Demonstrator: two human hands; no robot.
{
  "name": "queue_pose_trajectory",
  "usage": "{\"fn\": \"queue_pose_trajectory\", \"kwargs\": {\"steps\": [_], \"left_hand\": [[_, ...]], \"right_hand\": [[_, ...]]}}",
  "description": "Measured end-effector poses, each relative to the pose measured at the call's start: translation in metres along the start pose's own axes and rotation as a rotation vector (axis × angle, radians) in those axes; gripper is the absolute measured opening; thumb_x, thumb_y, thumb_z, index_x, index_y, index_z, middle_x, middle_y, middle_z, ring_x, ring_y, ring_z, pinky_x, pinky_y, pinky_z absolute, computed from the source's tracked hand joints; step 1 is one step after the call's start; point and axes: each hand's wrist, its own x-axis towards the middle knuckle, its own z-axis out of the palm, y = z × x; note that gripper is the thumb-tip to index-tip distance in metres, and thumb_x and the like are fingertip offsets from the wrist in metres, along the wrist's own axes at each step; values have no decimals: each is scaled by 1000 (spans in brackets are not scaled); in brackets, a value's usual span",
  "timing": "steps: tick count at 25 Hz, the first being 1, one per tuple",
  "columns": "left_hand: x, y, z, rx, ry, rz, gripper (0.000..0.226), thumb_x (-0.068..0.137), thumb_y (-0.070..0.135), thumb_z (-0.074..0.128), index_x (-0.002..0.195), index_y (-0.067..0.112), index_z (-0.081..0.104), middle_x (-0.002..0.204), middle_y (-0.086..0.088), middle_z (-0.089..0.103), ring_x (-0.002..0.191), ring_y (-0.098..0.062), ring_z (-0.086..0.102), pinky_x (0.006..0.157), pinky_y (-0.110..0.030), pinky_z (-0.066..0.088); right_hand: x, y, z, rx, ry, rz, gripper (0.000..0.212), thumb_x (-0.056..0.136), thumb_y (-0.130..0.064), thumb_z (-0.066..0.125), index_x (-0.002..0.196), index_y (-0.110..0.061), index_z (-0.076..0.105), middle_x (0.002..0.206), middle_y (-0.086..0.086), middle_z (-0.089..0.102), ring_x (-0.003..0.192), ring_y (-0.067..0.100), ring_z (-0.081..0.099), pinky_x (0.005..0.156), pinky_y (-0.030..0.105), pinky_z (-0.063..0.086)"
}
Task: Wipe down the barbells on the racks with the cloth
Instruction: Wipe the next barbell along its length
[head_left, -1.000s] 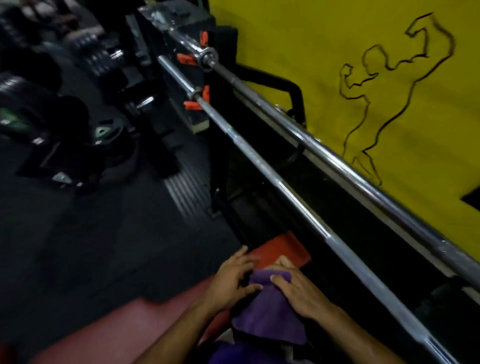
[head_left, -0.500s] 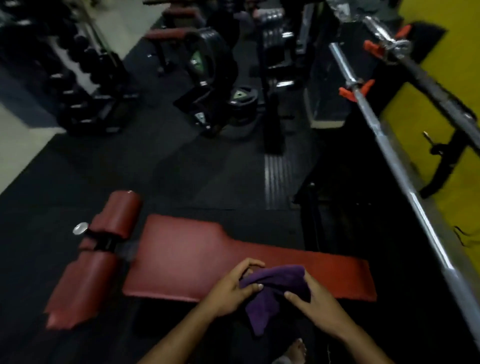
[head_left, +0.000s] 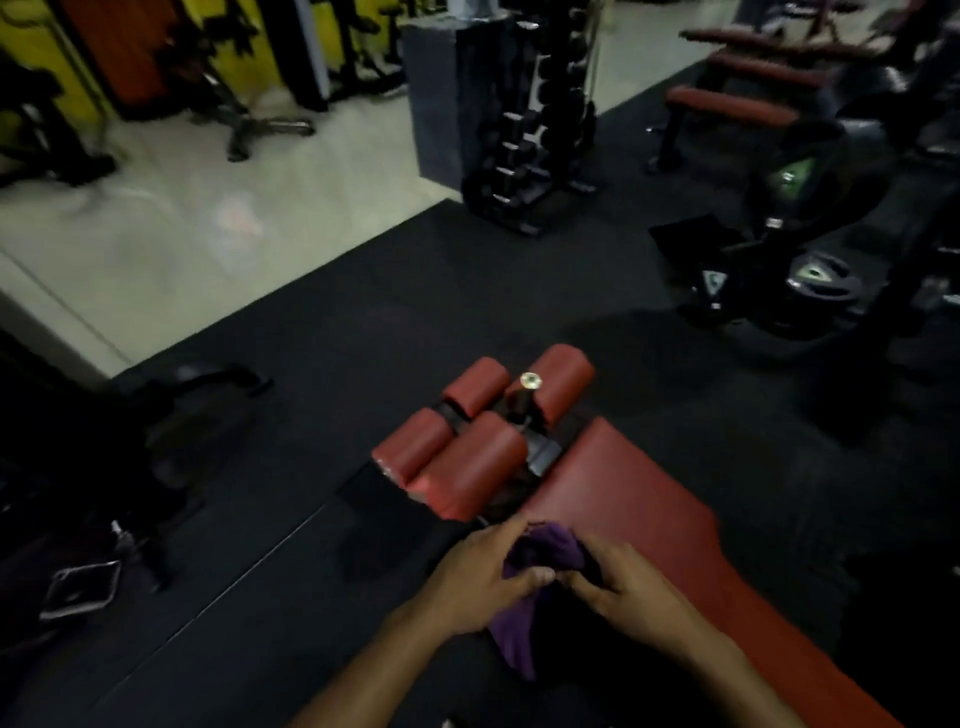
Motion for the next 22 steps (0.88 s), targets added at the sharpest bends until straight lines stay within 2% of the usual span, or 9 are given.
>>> {"fn": "queue_pose_trajectory", "kwargs": {"steps": [2, 4, 6, 9, 12, 15, 17, 20, 22], "left_hand": [[-4, -23, -33, 65, 34, 6, 37, 95, 47, 57, 128, 31, 54, 123, 16, 64, 113, -4, 61, 96, -37, 51], [-2, -44, -65, 97, 90, -7, 29, 94, 39, 54, 121, 33, 53, 120, 17, 60, 110, -7, 60, 93, -37, 51], [1, -65, -95, 82, 195, -65, 28, 93, 29, 54, 119, 35, 47, 119, 18, 58, 111, -9, 59, 93, -34, 50], [8, -100, -143, 69, 284, -162, 34, 95, 22, 56, 121, 38, 41, 116, 18, 61, 107, -9, 61, 92, -33, 50], [26, -143, -203, 118, 271, -183, 52, 97, 18, 55, 137, 46, 37, 135, 18, 56, 120, -4, 56, 102, -27, 45], [45, -179, -273, 107, 272, -203, 52, 93, 11, 55, 134, 42, 46, 134, 23, 55, 122, 1, 54, 103, -30, 46], [56, -194, -313, 80, 292, -204, 45, 93, 14, 58, 129, 41, 50, 128, 25, 57, 117, 0, 57, 97, -33, 50], [73, -223, -370, 7, 386, -227, 36, 92, 28, 64, 124, 40, 53, 121, 23, 61, 108, -4, 62, 88, -36, 54], [81, -245, -399, -42, 419, -259, 32, 93, 32, 65, 123, 40, 56, 118, 22, 64, 106, -4, 64, 88, -35, 55]], "right_hand": [[39, -11, 15, -23, -32, -9, 9, 92, -44, 57, 100, -39, 55, 93, -32, 64, 84, -13, 58, 70, 14, 41], [73, -21, 27, -18, -27, -25, 26, 90, -50, 57, 103, -27, 57, 94, -18, 66, 84, -1, 61, 71, 22, 45], [109, -27, 38, -15, -38, -36, 29, 89, -51, 59, 103, -25, 57, 94, -16, 64, 86, 2, 60, 73, 21, 46], [169, -33, 58, -2, -19, -35, 14, 92, -39, 68, 89, -35, 55, 87, -22, 63, 79, -2, 60, 65, 16, 42], [251, -48, 74, 77, 30, -28, 25, 89, -22, 74, 79, -38, 58, 76, -25, 65, 67, -7, 58, 60, 13, 40], [325, -77, 83, 172, 41, -31, 13, 87, -23, 72, 90, -33, 64, 83, -12, 70, 75, 2, 65, 72, 31, 53], [367, -97, 83, 221, 58, -37, 13, 84, -25, 74, 91, -27, 64, 83, -8, 70, 76, 5, 66, 73, 37, 54], [444, -131, 81, 258, 40, -59, 22, 82, -13, 79, 94, -26, 66, 87, -9, 72, 79, 8, 67, 73, 27, 53], [492, -153, 86, 275, 26, -73, 22, 80, -9, 79, 92, -22, 66, 84, -6, 72, 77, 11, 67, 71, 28, 52]]}}
